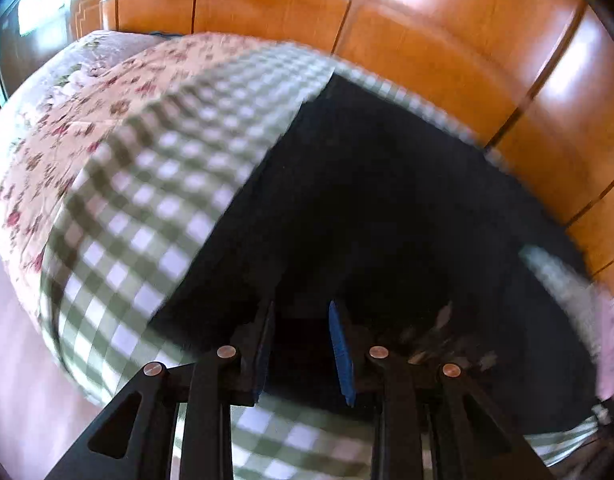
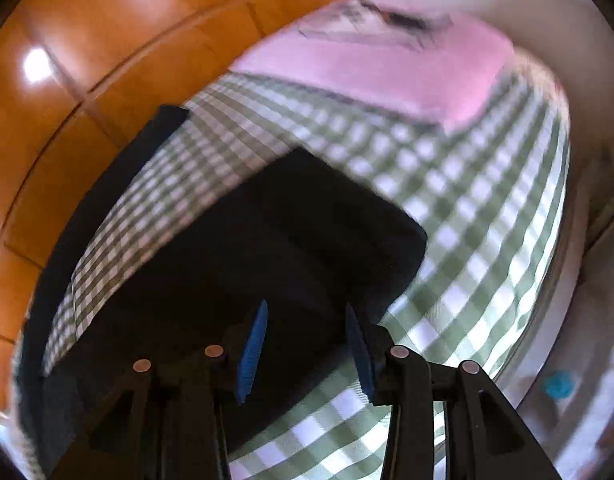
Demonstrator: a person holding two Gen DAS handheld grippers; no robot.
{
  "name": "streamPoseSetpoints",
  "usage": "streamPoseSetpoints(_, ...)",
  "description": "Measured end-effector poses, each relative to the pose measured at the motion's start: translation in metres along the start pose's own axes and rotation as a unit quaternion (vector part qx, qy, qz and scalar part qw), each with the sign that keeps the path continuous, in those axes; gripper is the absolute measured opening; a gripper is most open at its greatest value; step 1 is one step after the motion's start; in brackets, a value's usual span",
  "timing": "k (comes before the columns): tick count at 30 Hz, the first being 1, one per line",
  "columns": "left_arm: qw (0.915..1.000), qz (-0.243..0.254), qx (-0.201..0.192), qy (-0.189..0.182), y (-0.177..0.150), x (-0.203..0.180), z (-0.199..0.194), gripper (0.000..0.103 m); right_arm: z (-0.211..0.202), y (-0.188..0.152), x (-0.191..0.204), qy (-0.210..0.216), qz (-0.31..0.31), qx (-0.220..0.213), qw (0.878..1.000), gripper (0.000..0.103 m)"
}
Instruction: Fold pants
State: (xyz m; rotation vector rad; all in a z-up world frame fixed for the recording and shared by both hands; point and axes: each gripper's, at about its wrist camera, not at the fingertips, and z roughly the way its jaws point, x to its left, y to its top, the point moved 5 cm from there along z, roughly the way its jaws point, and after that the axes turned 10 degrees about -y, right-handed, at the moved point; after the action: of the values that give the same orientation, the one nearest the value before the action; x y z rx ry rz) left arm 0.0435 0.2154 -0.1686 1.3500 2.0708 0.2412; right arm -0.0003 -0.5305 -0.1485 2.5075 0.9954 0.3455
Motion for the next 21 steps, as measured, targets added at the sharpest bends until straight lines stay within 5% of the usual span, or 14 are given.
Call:
streamPoseSetpoints(6,0.9982,-0.018,-0.020,-0.053,0.079,-0.007,0.005,0.039,-0.025,-0.016,0.099,0.115,-0.089,-0.010,0.989,0.051)
streamPoseSetpoints(10,0.9970,-0.014,-0.002,-0.076,0.131,-0.019,0.035,0.053,-0.028,-0.052,0.173,0.183,-0.172,0.018,0.968,0.051)
streamPoseSetpoints(14,0.9964,-0.018,0.022,-0.080,0.179,-0.028,0.069,0.060,-0.022,-0.087,0.226,0.200,-0.236,0.026,0.951,0.051)
streamPoseSetpoints(21,0.9974,-0.018,0.008,-0.070,0.238,-0.024,0.129,0.072,-0.022,-0.111,0.251,0.130,-0.306,-0.056,0.942,0.061)
